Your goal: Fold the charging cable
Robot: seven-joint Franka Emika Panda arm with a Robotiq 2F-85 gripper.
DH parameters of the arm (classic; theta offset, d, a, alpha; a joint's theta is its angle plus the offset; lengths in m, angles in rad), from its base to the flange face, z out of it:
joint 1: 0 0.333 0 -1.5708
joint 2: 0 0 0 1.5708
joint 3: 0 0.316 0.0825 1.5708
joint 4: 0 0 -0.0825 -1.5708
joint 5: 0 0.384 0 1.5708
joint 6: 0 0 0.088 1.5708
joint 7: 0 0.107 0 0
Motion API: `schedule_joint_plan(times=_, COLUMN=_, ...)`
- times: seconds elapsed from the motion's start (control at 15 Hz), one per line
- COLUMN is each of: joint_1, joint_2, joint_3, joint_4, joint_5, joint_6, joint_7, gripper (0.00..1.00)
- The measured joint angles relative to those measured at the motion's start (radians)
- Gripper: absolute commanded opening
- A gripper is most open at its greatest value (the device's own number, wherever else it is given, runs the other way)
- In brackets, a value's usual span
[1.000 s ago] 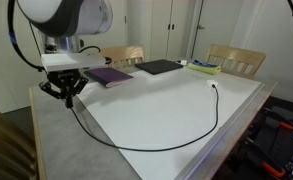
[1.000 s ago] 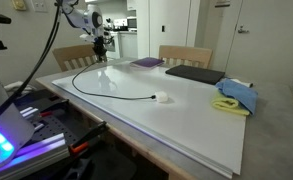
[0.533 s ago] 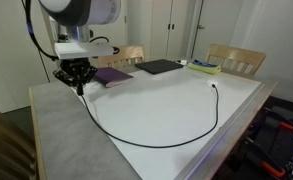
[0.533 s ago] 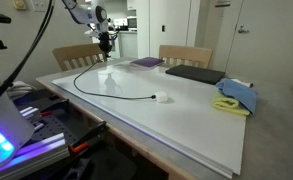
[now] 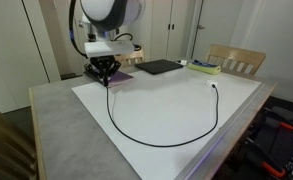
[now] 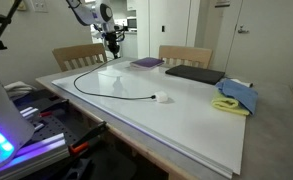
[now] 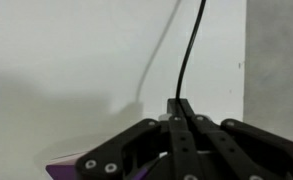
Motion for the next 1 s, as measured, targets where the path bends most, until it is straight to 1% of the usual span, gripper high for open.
schedule_joint_plan(times=0.07, joint_1=0.000, joint_2=-0.022, joint_3=-0.006, joint_4=-0.040, joint_5=-0.019, joint_6=0.010, joint_7=0.023, gripper=0.01)
schedule_joint_plan(times=0.13, joint_1=-0.002, joint_2=-0.045, joint_3=-0.007, joint_4=-0.081, joint_5=-0.036, joint_6=0.019, joint_7=0.029, gripper=0.04)
schedule_joint_plan(times=0.2, joint_1=-0.004, joint_2=-0.054, joint_3=-0.004, joint_4=-0.096, joint_5=-0.040, joint_6=0.021, joint_7=0.030, gripper=0.04)
schedule_joint_plan(times=0.53, joint_1=-0.007, joint_2=-0.049, joint_3=0.003, joint_4=-0.086, joint_5=-0.040, joint_6=0.021, joint_7=0.031, gripper=0.04)
schedule_joint_plan(times=0.6, joint_1=-0.007, joint_2=-0.048, joint_3=0.003, joint_4=-0.086, joint_5=-0.040, joint_6=0.021, joint_7=0.031, gripper=0.01)
schedule_joint_plan(times=0.8, joint_1=-0.007, joint_2=-0.047, joint_3=0.004, joint_4=-0.085, joint_5=-0.045, joint_6=0.020, joint_7=0.037, gripper=0.01)
schedule_joint_plan(times=1.0, joint_1=0.001, joint_2=-0.046, joint_3=-0.028, joint_4=-0.085, joint_5=-0.111, joint_6=0.006, joint_7=0.163, gripper=0.01)
